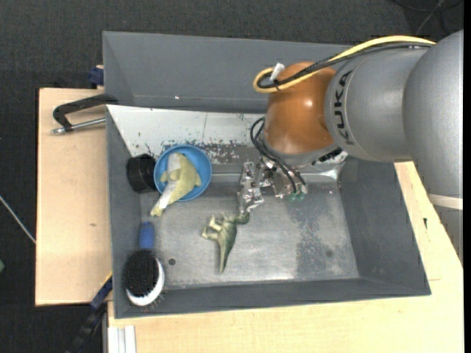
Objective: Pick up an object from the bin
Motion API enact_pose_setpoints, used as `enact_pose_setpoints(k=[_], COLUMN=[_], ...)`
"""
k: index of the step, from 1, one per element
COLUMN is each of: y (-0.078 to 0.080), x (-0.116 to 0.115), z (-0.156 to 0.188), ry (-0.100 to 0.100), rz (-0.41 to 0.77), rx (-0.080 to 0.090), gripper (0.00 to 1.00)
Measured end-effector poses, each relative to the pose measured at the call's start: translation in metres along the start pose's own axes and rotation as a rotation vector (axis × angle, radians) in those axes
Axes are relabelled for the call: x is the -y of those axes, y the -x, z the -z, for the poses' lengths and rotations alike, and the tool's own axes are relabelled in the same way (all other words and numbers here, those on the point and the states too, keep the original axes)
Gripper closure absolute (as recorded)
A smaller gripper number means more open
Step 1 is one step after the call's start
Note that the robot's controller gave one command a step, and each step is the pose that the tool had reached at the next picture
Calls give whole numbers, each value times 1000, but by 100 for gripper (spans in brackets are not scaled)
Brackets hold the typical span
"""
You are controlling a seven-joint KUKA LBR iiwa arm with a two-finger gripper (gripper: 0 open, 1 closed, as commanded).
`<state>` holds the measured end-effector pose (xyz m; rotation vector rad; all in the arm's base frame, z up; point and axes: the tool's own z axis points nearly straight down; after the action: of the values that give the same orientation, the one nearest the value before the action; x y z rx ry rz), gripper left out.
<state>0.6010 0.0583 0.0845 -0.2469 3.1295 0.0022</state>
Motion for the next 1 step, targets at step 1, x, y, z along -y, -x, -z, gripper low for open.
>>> enact_pose_setpoints(k=[1], y=[0], x=[0], z=[0], ry=[0], rz=[-1], rx=[0], gripper=[0])
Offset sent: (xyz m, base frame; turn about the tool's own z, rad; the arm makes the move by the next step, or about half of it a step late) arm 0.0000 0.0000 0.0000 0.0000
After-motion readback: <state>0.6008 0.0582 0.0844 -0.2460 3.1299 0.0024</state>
